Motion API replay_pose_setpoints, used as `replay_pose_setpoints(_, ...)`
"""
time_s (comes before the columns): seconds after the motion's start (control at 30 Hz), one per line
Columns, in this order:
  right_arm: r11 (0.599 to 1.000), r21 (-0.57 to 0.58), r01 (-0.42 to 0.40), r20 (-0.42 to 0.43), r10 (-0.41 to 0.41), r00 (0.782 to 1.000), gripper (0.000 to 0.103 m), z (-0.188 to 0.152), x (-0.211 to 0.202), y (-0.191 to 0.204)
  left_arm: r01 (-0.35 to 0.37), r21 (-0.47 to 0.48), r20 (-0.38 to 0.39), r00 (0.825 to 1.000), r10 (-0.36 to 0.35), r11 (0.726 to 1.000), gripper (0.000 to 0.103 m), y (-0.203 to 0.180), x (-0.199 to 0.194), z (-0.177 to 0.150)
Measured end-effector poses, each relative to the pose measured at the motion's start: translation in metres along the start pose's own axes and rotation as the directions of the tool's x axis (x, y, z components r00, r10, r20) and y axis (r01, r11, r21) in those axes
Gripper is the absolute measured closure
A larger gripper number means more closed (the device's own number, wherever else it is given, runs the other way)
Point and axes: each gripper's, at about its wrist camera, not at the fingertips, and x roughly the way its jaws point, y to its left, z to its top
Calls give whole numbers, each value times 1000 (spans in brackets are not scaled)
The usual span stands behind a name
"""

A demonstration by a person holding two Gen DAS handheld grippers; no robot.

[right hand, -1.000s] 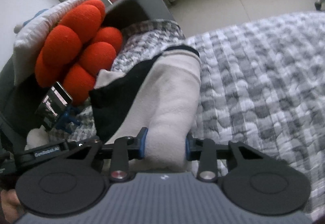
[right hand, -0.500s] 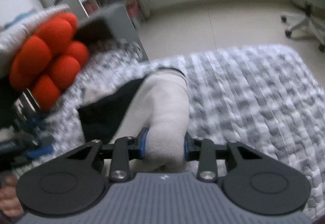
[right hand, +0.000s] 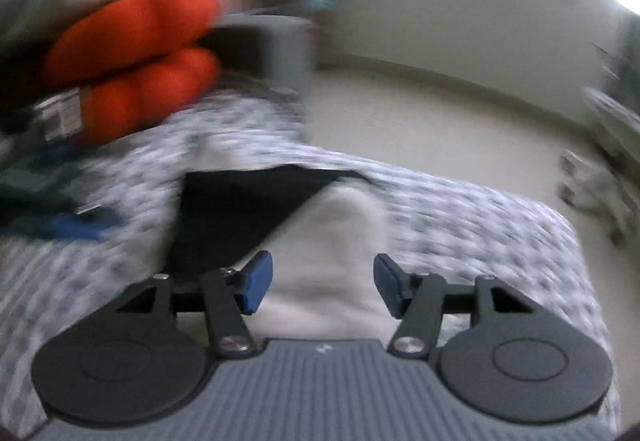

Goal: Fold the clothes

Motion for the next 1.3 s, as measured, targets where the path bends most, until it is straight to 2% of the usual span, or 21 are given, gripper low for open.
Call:
replay_pose_setpoints(0.07, 987, -133, -87, 12, 90, 996, 43, -4, -4, 20, -2, 7, -7, 1000, 2, 1000, 51, -2, 3, -2)
replay_pose_setpoints(0.17, 932, -306, -193, -27, 194, 981, 43, -14, -5, 48, -7, 9, -15, 1000, 8, 1000, 51, -2, 5, -3)
replay_pose_setpoints(0.23, 901, -386, -199, -52, 194, 980, 43, -21, 0, 61, -7, 8, -20, 1000, 8, 1000, 51, -3, 6, -3)
replay_pose_setpoints(0.3, 882, -442, -166, -58, 156, 986, 44, -25, 9, 70, -8, 12, -25, 1000, 8, 1000, 51, -3, 7, -4)
replay_pose_setpoints(0.4, 883, -442, -161, -65, 147, 987, 48, -24, 16, 70, -15, 21, -35, 999, 16, 1000, 51, -5, 9, -5)
replay_pose_setpoints(0.43, 889, -425, -168, -67, 155, 986, 61, -22, 16, 69, -21, 25, -40, 999, 22, 999, 51, -5, 10, -5)
replay_pose_setpoints(0.47, 896, -408, -176, -69, 162, 984, 69, -21, 16, 67, -28, 30, -47, 998, 30, 999, 51, -6, 11, -6)
replay_pose_setpoints(0.5, 902, -392, -183, -70, 169, 983, 72, -19, 17, 65, -36, 34, -52, 998, 38, 999, 51, -6, 12, -7)
replay_pose_setpoints(0.57, 913, -357, -198, -73, 184, 980, 86, -16, 17, 61, -43, 39, -56, 997, 45, 998, 51, -6, 12, -8)
replay_pose_setpoints(0.77, 932, -273, -237, -62, 229, 971, 90, -9, 14, 53, -36, 34, -55, 998, 37, 999, 51, -6, 10, -7)
replay_pose_setpoints(0.9, 926, -301, -228, -80, 214, 974, 90, -12, 16, 62, -37, 38, -60, 997, 39, 999, 51, -8, 11, -8)
replay_pose_setpoints(1.0, 918, -332, -217, -94, 197, 976, 86, -14, 20, 71, -36, 38, -62, 997, 39, 999, 51, -8, 12, -8)
replay_pose_setpoints(1.1, 885, -423, -196, -87, 176, 981, 78, -24, 15, 79, -37, 36, -63, 997, 39, 999, 51, -8, 12, -8)
replay_pose_setpoints(1.17, 859, -463, -220, -98, 197, 975, 50, -29, 13, 84, -36, 33, -62, 997, 38, 999, 51, -7, 11, -8)
replay_pose_setpoints(1.23, 828, -513, -226, -107, 200, 974, 42, -36, 10, 90, -32, 30, -61, 998, 34, 999, 51, -7, 11, -8)
replay_pose_setpoints(1.3, 802, -562, -201, -97, 178, 979, 41, -42, 11, 97, -30, 26, -62, 998, 31, 999, 51, -7, 10, -8)
